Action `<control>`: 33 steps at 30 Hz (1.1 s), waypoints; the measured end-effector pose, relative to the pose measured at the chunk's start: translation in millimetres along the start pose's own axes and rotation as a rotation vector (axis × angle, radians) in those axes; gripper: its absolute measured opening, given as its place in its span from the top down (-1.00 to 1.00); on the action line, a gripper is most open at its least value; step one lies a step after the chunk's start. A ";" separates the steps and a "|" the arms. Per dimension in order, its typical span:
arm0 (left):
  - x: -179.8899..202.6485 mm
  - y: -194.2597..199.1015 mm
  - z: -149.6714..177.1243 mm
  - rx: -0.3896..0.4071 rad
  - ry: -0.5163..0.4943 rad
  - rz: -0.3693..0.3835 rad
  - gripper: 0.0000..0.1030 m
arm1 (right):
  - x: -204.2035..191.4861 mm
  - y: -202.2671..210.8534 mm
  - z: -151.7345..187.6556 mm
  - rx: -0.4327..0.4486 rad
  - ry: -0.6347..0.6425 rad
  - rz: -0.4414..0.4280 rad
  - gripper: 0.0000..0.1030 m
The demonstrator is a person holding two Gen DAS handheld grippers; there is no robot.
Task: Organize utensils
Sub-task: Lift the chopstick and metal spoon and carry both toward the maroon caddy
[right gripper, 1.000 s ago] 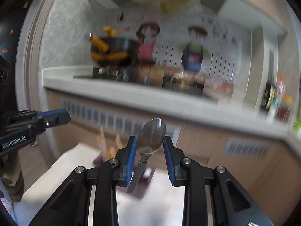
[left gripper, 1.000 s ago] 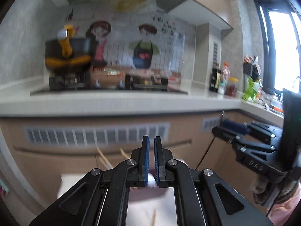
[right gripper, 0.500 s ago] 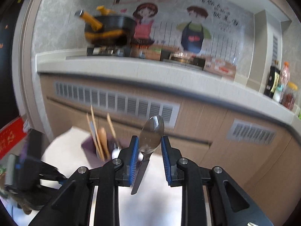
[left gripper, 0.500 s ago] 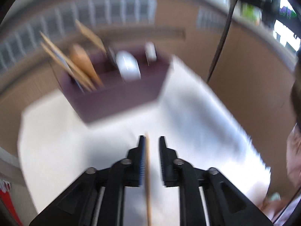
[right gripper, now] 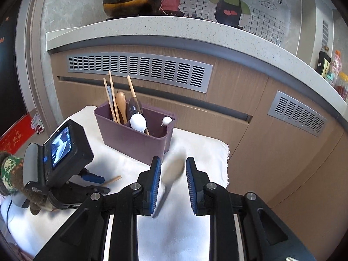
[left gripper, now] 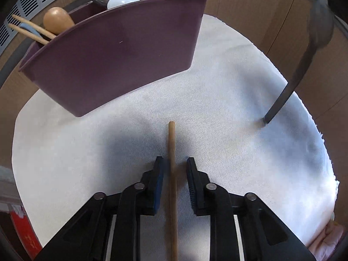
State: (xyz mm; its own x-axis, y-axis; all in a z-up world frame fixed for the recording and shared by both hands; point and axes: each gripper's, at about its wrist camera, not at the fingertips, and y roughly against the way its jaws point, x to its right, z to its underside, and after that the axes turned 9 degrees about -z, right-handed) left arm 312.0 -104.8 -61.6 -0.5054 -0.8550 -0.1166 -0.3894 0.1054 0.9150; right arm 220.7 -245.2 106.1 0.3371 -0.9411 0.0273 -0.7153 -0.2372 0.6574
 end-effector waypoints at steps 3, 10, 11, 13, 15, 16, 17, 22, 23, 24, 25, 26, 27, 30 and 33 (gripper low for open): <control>-1.6 1.8 2.0 0.009 0.009 -0.011 0.89 | -0.2 3.2 1.7 0.006 -0.006 -0.009 0.58; -19.7 37.9 25.4 0.120 0.144 0.089 0.89 | -0.1 13.4 5.1 0.007 -0.011 -0.055 0.70; -23.4 44.0 30.6 0.138 0.164 0.099 0.89 | 2.5 14.0 6.9 -0.001 -0.021 -0.064 0.70; -26.7 49.9 37.0 0.155 0.186 0.092 0.89 | 15.5 13.6 13.8 -0.027 -0.073 -0.070 0.57; -30.1 54.9 45.0 0.167 0.196 0.089 0.89 | 30.6 6.2 28.8 -0.082 -0.139 -0.057 0.28; -30.4 53.8 47.3 0.171 0.201 0.092 0.89 | 37.3 1.2 37.6 -0.098 -0.172 -0.036 0.08; -31.5 54.2 48.5 0.176 0.209 0.098 0.89 | 43.4 -5.6 45.7 -0.117 -0.206 -0.014 0.02; -38.2 68.1 52.3 0.251 0.285 0.094 0.89 | 74.5 -66.4 65.6 -0.205 -0.404 0.066 -0.01; -42.0 70.5 52.2 0.264 0.293 0.090 0.89 | 78.4 -78.7 66.1 -0.211 -0.436 0.088 -0.01; -44.3 73.4 53.9 0.277 0.303 0.092 0.89 | 81.7 -94.2 62.8 -0.212 -0.468 0.117 -0.01; -46.5 75.6 56.1 0.285 0.316 0.101 0.89 | 83.9 -104.1 61.5 -0.210 -0.492 0.134 -0.01; -46.3 75.7 56.7 0.291 0.327 0.107 0.89 | 86.2 -117.2 57.4 -0.209 -0.523 0.165 -0.01; -48.2 76.4 58.0 0.296 0.336 0.112 0.89 | 87.3 -128.4 53.3 -0.211 -0.536 0.199 -0.01; -58.8 81.7 59.9 0.317 0.363 0.132 0.89 | 83.4 -156.4 42.8 -0.246 -0.511 0.262 0.00; -67.2 89.1 65.7 0.340 0.376 0.137 0.89 | 75.4 -173.9 40.4 -0.297 -0.441 0.276 0.48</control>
State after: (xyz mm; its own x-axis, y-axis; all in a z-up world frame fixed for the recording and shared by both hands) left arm 260.7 -4.6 2.4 -0.2820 -0.9386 0.1989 -0.5991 0.3342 0.7276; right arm 345.8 -284.7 -36.6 -0.1680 -0.9847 -0.0462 -0.5175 0.0482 0.8543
